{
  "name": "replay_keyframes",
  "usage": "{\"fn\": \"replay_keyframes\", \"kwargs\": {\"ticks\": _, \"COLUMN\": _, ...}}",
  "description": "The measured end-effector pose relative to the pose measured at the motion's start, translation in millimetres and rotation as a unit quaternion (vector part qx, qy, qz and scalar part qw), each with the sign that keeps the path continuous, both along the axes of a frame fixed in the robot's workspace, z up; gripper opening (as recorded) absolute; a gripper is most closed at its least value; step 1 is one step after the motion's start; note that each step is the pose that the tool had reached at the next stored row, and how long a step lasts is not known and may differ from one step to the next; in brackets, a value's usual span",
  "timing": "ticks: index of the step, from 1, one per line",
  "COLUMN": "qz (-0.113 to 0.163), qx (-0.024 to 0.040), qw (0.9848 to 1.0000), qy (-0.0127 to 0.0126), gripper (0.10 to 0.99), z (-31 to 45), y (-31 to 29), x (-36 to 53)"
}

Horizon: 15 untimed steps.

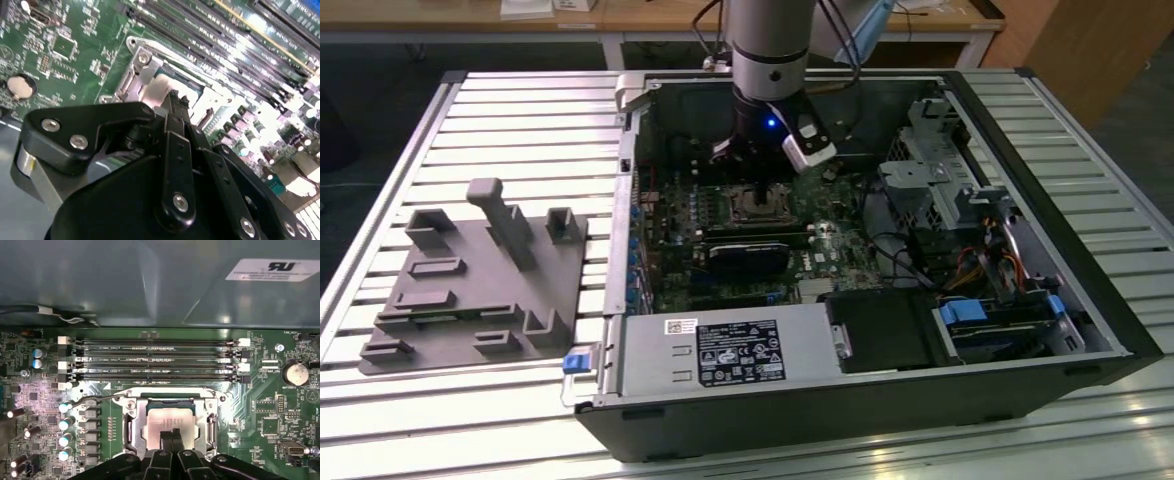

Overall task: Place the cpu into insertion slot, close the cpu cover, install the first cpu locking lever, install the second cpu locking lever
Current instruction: 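Close the cpu cover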

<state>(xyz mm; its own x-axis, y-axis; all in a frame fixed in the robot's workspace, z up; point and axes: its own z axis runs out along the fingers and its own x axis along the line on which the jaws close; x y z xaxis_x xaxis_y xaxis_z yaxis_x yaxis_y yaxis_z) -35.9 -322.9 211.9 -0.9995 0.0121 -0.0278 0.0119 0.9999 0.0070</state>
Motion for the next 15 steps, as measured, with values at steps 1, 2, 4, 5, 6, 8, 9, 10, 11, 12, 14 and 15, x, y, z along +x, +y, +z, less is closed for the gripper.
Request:
{"fn": "replay_keyframes", "kwargs": {"ticks": 1, "qz": 0.0, "qx": 0.0001, "qw": 1.0, "qy": 0.0, "gripper": 0.106, "z": 0.8, "y": 0.0, "x": 0.0}}
{"fn": "replay_keyframes", "kwargs": {"ticks": 2, "qz": 0.0, "qx": 0.0002, "qw": 1.0, "qy": -0.0001, "gripper": 0.106, "z": 2.2, "y": 0.1, "x": 0.0}}
{"fn": "replay_keyframes", "kwargs": {"ticks": 4, "qz": 0.0, "qx": 0.0002, "qw": 1.0, "qy": -0.0001, "gripper": 0.106, "z": 6.4, "y": 0.1, "x": 0.0}}
{"fn": "replay_keyframes", "kwargs": {"ticks": 5, "qz": 0.0, "qx": 0.0001, "qw": 1.0, "qy": -0.0001, "gripper": 0.106, "z": 8.9, "y": 0.1, "x": 0.0}}
{"fn": "replay_keyframes", "kwargs": {"ticks": 6, "qz": 0.0, "qx": 0.0001, "qw": 1.0, "qy": 0.0, "gripper": 0.106, "z": 11.4, "y": 0.1, "x": 0.0}}
{"fn": "replay_keyframes", "kwargs": {"ticks": 8, "qz": 0.0, "qx": 0.0002, "qw": 1.0, "qy": -0.0001, "gripper": 0.106, "z": 16.3, "y": 0.1, "x": 0.0}}
{"fn": "replay_keyframes", "kwargs": {"ticks": 9, "qz": 0.0, "qx": 0.0002, "qw": 1.0, "qy": -0.0001, "gripper": 0.106, "z": 19.0, "y": 0.1, "x": 0.0}}
{"fn": "replay_keyframes", "kwargs": {"ticks": 10, "qz": 0.0, "qx": 0.0001, "qw": 1.0, "qy": -0.0002, "gripper": 0.106, "z": 21.6, "y": 0.1, "x": 0.0}}
{"fn": "replay_keyframes", "kwargs": {"ticks": 11, "qz": 0.0, "qx": 0.0001, "qw": 1.0, "qy": -0.0003, "gripper": 0.106, "z": 23.9, "y": 0.1, "x": 0.1}}
{"fn": "replay_keyframes", "kwargs": {"ticks": 12, "qz": 0.0, "qx": 0.0001, "qw": 1.0, "qy": -0.0004, "gripper": 0.106, "z": 25.6, "y": 0.1, "x": 0.1}}
{"fn": "replay_keyframes", "kwargs": {"ticks": 14, "qz": 0.0, "qx": 0.0001, "qw": 1.0, "qy": -0.0004, "gripper": 0.106, "z": 26.4, "y": 0.1, "x": 0.1}}
{"fn": "replay_keyframes", "kwargs": {"ticks": 15, "qz": 0.0, "qx": 0.0001, "qw": 1.0, "qy": -0.0004, "gripper": 0.106, "z": 26.4, "y": 0.1, "x": 0.1}}
